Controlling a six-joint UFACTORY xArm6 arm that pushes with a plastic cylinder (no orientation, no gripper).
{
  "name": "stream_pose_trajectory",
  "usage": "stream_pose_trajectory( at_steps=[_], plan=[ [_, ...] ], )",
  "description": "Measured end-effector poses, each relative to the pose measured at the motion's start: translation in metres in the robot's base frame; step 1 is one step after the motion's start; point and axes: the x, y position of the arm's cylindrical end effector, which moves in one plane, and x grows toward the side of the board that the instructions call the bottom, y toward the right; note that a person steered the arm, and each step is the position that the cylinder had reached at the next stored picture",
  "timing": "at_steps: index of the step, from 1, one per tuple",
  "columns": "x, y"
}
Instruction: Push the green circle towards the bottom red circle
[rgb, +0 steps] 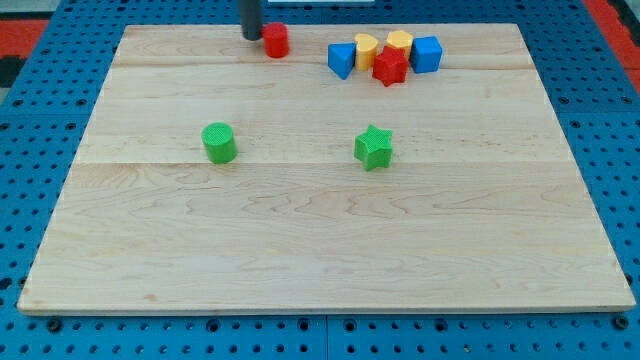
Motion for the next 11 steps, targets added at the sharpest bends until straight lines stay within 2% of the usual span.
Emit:
stream_pose_trajectory(
  at_steps=[1,2,3,4,5,6,7,8,9,10,11],
  plan=[
    [0.024,0.068],
    [0.037,0.042],
    [0.059,-0.020],
    [0.125,0.060],
    [0.135,0.180],
    [0.224,0.196],
    [0.296,0.165],
    [0.268,0.117],
    [0.231,0.117],
    [0.217,0.120],
    [0.178,0.118]
  ],
)
